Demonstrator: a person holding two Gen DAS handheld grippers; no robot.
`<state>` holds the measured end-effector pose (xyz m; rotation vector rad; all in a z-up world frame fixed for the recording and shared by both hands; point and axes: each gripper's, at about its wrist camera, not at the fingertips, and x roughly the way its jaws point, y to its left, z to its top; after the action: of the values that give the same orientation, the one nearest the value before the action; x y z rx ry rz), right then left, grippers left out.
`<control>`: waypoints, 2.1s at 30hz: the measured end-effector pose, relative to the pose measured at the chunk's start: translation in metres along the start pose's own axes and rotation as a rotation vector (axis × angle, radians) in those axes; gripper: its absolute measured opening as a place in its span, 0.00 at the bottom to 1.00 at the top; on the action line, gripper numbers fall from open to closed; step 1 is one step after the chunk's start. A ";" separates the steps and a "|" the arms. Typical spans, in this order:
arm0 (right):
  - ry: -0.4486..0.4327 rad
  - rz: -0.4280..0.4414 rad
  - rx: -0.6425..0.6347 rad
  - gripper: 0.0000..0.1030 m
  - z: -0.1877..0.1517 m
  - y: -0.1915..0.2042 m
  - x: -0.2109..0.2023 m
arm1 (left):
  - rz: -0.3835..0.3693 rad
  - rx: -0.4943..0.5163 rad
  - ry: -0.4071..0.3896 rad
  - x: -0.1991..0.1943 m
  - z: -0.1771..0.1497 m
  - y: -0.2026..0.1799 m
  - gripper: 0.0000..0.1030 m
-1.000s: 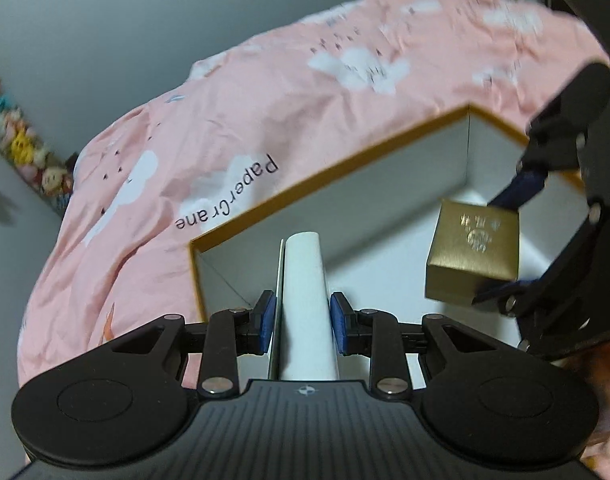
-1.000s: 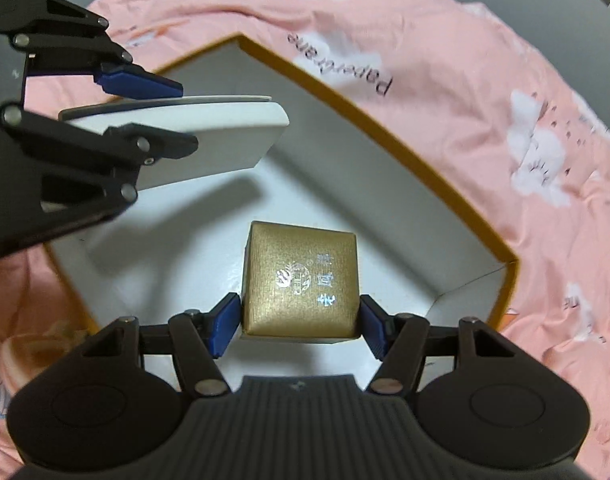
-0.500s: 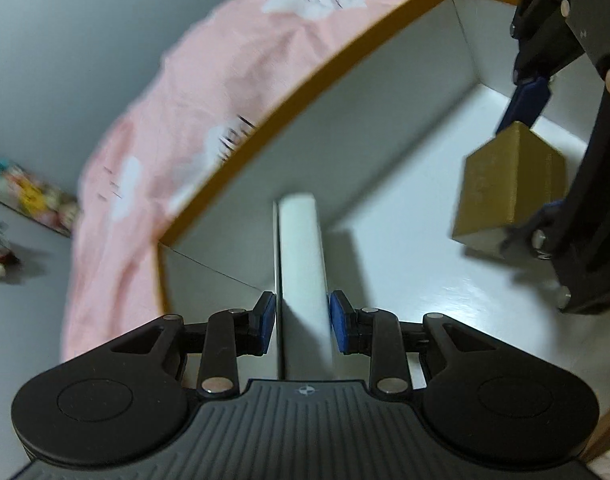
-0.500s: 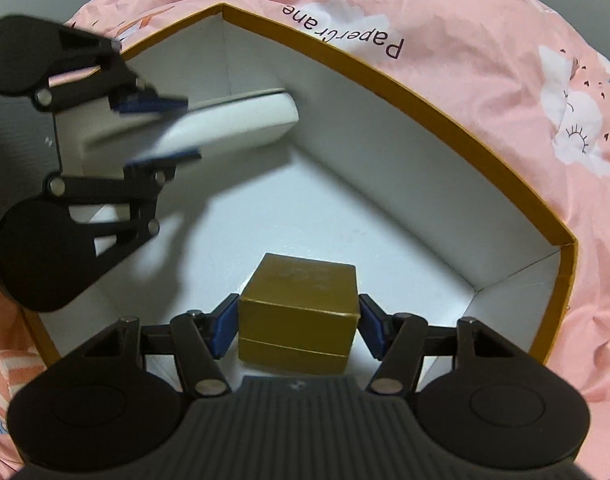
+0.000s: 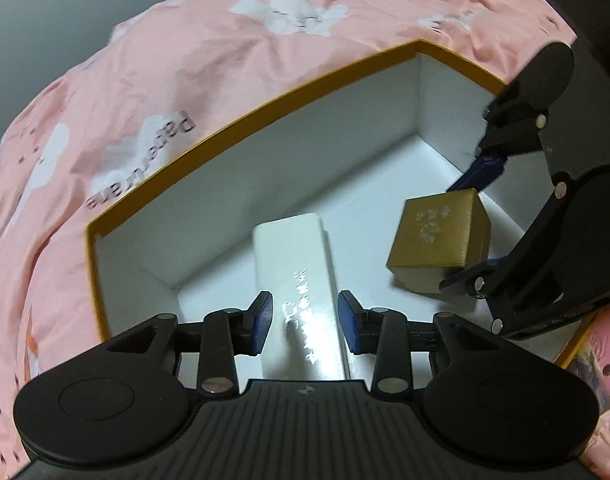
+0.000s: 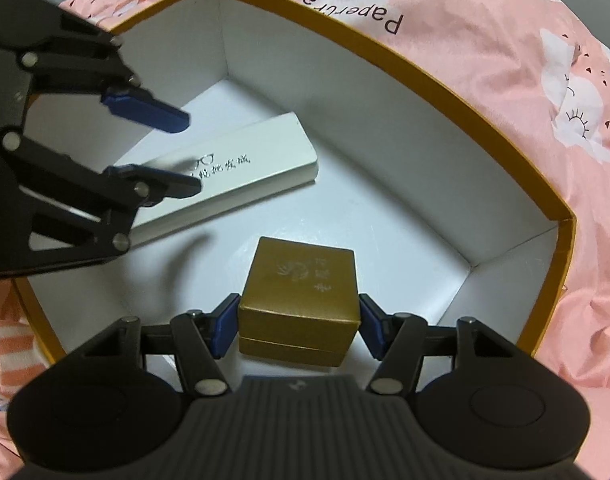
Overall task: Organize objects
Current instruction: 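Lower the white box into the orange box with the left gripper while the right carries the gold box, then lower the gold box onto the box floor beside the white box and open the right gripper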
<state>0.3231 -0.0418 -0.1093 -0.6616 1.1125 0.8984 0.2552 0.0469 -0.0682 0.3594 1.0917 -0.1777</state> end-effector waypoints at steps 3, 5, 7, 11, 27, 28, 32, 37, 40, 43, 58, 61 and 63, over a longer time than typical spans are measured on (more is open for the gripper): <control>0.015 -0.005 -0.011 0.61 0.002 0.000 0.002 | -0.027 0.043 0.032 0.012 0.009 -0.004 0.45; 0.030 -0.001 -0.014 0.61 0.003 -0.001 0.005 | -0.005 0.088 0.055 0.022 0.013 -0.009 0.45; 0.046 0.003 -0.013 0.60 0.003 -0.002 0.008 | 0.033 0.125 0.074 0.032 0.018 -0.012 0.45; 0.064 0.011 -0.018 0.60 0.002 -0.006 0.014 | 0.048 0.140 0.107 0.041 0.020 -0.013 0.45; 0.137 0.031 -0.027 0.60 -0.013 -0.010 0.021 | 0.212 0.080 0.156 0.053 0.010 0.018 0.40; 0.137 0.031 -0.024 0.59 -0.013 -0.010 0.022 | 0.217 0.092 0.151 0.053 0.009 0.017 0.40; 0.109 0.029 -0.010 0.59 -0.013 -0.012 0.022 | 0.223 0.094 0.126 0.051 0.007 0.015 0.37; 0.045 0.058 0.033 0.59 -0.010 -0.011 0.006 | 0.139 -0.030 0.034 0.021 0.001 0.026 0.37; 0.008 0.101 0.084 0.58 0.003 -0.016 -0.002 | 0.120 -0.101 -0.027 -0.004 -0.003 0.035 0.37; -0.015 0.170 0.149 0.58 0.003 -0.005 -0.013 | 0.128 -0.173 -0.094 -0.032 -0.010 0.043 0.37; 0.127 0.315 0.336 0.59 0.034 0.012 -0.003 | 0.092 -0.500 -0.157 -0.083 -0.076 0.078 0.37; 0.153 0.311 0.336 0.59 0.035 0.019 -0.006 | 0.074 -0.534 -0.162 -0.082 -0.083 0.080 0.37; 0.179 0.320 0.345 0.59 0.037 0.021 -0.007 | 0.065 -0.540 -0.164 -0.083 -0.087 0.080 0.37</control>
<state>0.3206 -0.0028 -0.0912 -0.2848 1.5215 0.8980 0.1707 0.1505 -0.0144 -0.1038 0.9215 0.1453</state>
